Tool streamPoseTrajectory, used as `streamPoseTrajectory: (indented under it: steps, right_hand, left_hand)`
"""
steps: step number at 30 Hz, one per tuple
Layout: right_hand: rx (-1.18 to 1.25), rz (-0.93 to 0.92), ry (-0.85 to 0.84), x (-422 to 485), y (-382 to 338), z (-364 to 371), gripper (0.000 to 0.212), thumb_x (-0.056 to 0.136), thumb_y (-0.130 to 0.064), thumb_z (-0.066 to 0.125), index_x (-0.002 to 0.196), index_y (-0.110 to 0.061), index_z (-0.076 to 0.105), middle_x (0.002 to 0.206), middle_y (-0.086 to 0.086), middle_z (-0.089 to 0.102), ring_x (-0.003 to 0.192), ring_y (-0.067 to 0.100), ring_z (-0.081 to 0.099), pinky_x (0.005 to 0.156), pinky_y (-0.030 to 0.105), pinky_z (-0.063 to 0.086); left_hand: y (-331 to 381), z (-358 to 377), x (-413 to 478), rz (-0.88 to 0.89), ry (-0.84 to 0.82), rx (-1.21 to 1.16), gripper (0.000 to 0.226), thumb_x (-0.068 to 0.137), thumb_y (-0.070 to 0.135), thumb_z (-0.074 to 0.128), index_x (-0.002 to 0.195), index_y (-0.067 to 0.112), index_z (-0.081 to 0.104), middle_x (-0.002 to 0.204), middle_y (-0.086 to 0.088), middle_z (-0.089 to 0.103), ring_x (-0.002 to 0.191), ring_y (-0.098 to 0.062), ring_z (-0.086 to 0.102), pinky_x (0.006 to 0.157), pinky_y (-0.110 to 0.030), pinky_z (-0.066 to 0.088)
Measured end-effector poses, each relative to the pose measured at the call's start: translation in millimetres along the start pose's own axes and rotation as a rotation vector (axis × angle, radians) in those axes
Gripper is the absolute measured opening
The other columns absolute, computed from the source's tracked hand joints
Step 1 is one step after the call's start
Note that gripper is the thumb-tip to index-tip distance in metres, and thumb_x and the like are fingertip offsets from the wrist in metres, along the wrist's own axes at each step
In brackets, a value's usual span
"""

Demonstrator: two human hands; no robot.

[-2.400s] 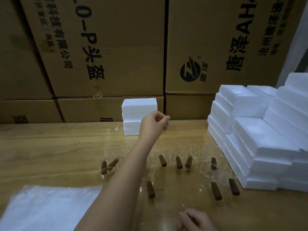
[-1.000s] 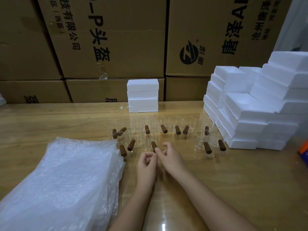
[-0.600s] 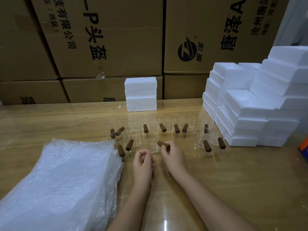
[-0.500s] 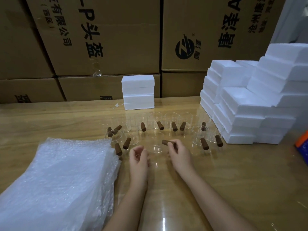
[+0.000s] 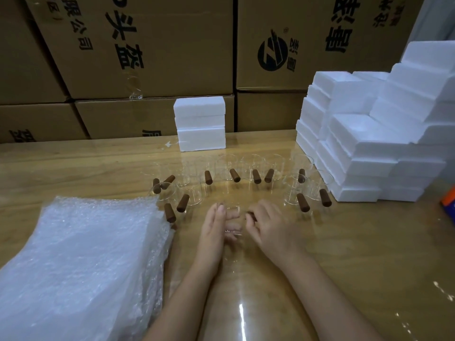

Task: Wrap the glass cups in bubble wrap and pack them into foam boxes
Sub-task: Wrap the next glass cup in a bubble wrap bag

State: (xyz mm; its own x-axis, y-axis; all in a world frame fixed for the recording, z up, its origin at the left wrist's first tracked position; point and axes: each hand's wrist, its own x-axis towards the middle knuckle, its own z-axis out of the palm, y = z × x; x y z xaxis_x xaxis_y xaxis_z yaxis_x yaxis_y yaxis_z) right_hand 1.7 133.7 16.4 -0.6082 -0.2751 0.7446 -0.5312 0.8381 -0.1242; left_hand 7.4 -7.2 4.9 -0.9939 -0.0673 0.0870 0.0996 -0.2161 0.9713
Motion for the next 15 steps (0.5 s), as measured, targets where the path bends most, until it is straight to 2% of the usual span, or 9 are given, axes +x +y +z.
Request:
streamPoseTrajectory:
  steps: [2,4,6,8,10,12,13,15]
  right_hand:
    - [-0.068,0.033,0.016,3.5,-4.2,-1.3,0.026,0.087,-0.021,0.043,0.072,-0.01,0.061,0.063,0.0,0.055,0.052,0.017,0.052,0.041,0.021,0.034]
    - [-0.018,0.116,-0.004,4.9,-5.2,-1.8,0.026,0.088,-0.019,0.043,0.068,-0.009,0.057,0.052,-0.001,0.051,0.042,0.019,0.048,0.042,0.02,0.025]
    - [0.091,0.24,-0.09,4.7,-3.1,-0.4,0.024,0.092,-0.015,0.046,0.069,-0.01,0.053,0.047,-0.002,0.045,0.04,0.024,0.044,0.044,0.024,0.025]
    - [0.223,0.418,-0.237,4.6,-1.9,3.2,0.028,0.097,-0.017,0.044,0.07,-0.013,0.046,0.048,-0.003,0.041,0.047,0.025,0.041,0.048,0.034,0.026]
    - [0.356,0.558,-0.328,5.8,-3.1,5.3,0.034,0.098,-0.023,0.038,0.07,-0.006,0.047,0.054,0.008,0.049,0.054,0.022,0.043,0.054,0.042,0.034]
    - [0.579,0.675,-0.399,8.3,-8.7,3.2,0.04,0.099,-0.025,0.035,0.07,-0.004,0.052,0.058,0.007,0.054,0.054,0.017,0.044,0.054,0.037,0.039]
    - [0.731,0.748,-0.438,8.9,-11.1,2.3,0.041,0.1,-0.026,0.034,0.069,-0.007,0.053,0.053,0.001,0.051,0.05,0.014,0.042,0.049,0.03,0.036]
    - [1.078,0.929,-0.551,8.9,-13.7,-0.5,0.039,0.1,-0.027,0.034,0.069,-0.013,0.052,0.044,-0.007,0.038,0.038,0.009,0.028,0.036,0.018,0.025]
  left_hand:
    - [-2.8,-3.6,0.0,0.024,-0.009,0.065,0.061,0.081,0.065,0.056,0.13,0.03,0.05,0.124,-0.007,0.061,0.101,-0.018,0.066,0.084,-0.038,0.054]
    - [-3.3,-7.8,-0.2,0.031,-0.026,0.097,0.061,0.073,0.067,0.058,0.129,0.042,0.051,0.135,-0.003,0.052,0.109,-0.02,0.064,0.095,-0.05,0.049]
    - [0.0,-9.3,-0.9,0.012,-0.04,0.052,0.056,0.07,0.065,0.066,0.123,0.05,0.055,0.136,-0.001,0.052,0.109,-0.02,0.064,0.096,-0.051,0.048]
    - [2.5,-10.3,-0.7,-0.018,-0.04,-0.029,0.057,0.064,0.062,0.075,0.118,0.051,0.06,0.13,0.0,0.059,0.11,-0.022,0.063,0.096,-0.047,0.049]
    - [4.2,-11.0,0.1,-0.025,-0.04,-0.133,0.056,0.061,0.055,0.079,0.115,0.047,0.063,0.122,0.003,0.065,0.11,-0.022,0.064,0.088,-0.037,0.053]
    - [4.8,-12.0,1.6,-0.037,-0.043,-0.257,0.054,0.068,0.043,0.077,0.12,0.038,0.062,0.122,-0.003,0.065,0.11,-0.025,0.063,0.084,-0.034,0.054]
    - [5.2,-12.4,2.2,-0.05,-0.048,-0.317,0.053,0.071,0.039,0.075,0.122,0.033,0.06,0.123,-0.006,0.063,0.111,-0.027,0.062,0.086,-0.037,0.054]
    - [6.5,-12.5,3.2,-0.076,-0.068,-0.404,0.057,0.069,0.043,0.078,0.122,0.028,0.061,0.122,-0.003,0.064,0.113,-0.027,0.061,0.088,-0.039,0.054]
